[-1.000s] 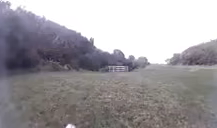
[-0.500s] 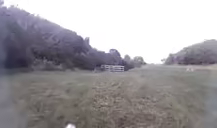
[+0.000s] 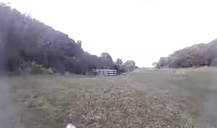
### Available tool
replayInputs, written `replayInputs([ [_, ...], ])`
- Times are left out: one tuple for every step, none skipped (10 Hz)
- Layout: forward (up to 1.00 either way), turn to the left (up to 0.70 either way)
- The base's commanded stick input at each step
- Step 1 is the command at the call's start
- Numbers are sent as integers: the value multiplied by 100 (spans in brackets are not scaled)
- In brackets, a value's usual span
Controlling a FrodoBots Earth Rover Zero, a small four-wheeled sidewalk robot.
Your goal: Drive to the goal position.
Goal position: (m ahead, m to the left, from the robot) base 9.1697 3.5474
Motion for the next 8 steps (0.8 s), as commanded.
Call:
replayInputs([
  [70,0],
  [70,0],
  [70,0],
  [70,0],
  [70,0],
  [70,0],
  [70,0],
  [70,0],
])
